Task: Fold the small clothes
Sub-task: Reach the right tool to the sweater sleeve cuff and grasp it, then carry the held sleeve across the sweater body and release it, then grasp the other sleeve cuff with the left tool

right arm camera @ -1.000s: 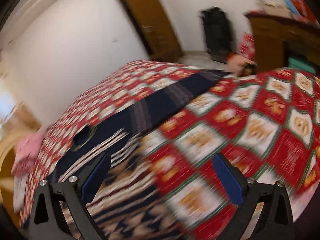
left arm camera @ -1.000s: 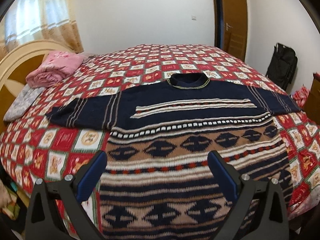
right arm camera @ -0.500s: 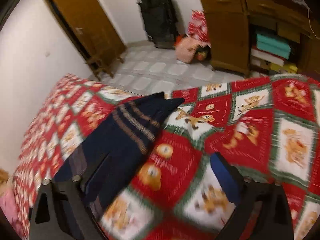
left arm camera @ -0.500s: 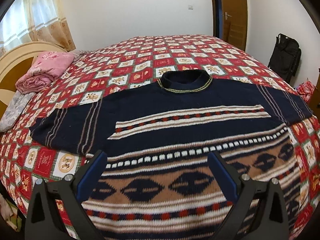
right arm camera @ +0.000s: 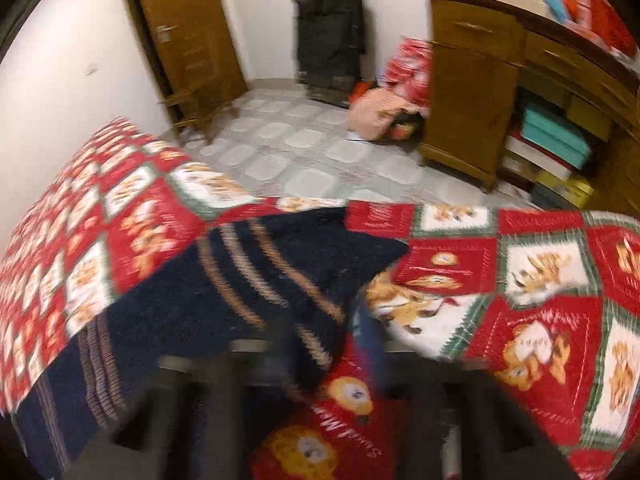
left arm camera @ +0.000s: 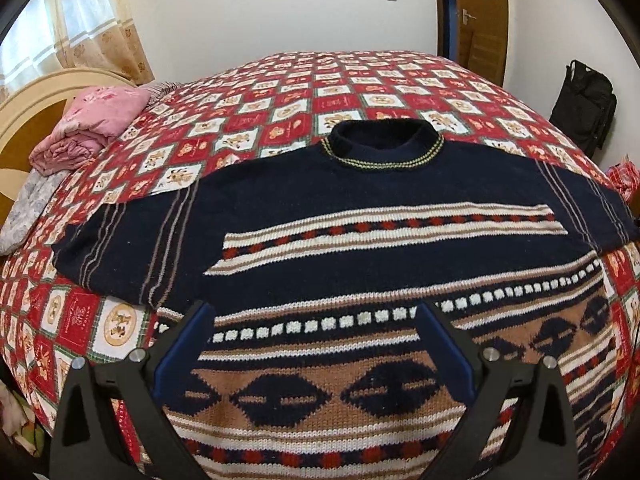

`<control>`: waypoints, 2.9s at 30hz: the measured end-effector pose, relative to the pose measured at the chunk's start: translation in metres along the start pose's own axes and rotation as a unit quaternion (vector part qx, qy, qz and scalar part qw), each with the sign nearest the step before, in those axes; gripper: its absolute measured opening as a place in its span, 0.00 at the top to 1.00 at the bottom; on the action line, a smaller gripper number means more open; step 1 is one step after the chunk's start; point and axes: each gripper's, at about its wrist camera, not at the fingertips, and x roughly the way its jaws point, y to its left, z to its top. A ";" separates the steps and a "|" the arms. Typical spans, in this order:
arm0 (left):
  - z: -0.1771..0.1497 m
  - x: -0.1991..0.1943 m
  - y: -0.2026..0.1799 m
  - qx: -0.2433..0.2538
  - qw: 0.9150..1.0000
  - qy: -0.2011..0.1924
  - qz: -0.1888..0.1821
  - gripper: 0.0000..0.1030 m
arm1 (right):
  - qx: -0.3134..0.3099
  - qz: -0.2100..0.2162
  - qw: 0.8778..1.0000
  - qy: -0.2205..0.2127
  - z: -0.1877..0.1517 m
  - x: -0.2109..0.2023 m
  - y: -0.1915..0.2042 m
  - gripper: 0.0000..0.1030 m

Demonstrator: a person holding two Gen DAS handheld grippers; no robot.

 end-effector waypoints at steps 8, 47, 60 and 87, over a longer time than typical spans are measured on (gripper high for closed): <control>0.001 -0.026 0.026 -0.030 0.999 -0.030 -0.012 0.00 | -0.086 0.037 0.992 -0.083 0.010 -0.093 0.063 0.93; -0.037 -0.022 0.118 -0.096 0.995 -0.016 0.017 0.00 | -0.250 0.233 0.937 0.072 -0.218 -0.104 0.232 0.89; -0.035 -0.015 0.271 -0.246 0.964 -0.028 0.097 0.00 | -0.314 0.391 0.865 0.001 -0.288 -0.277 0.277 0.68; 0.011 0.149 0.429 -0.360 0.928 0.039 0.083 0.86 | -0.362 0.408 0.834 0.087 -0.391 -0.298 0.303 0.35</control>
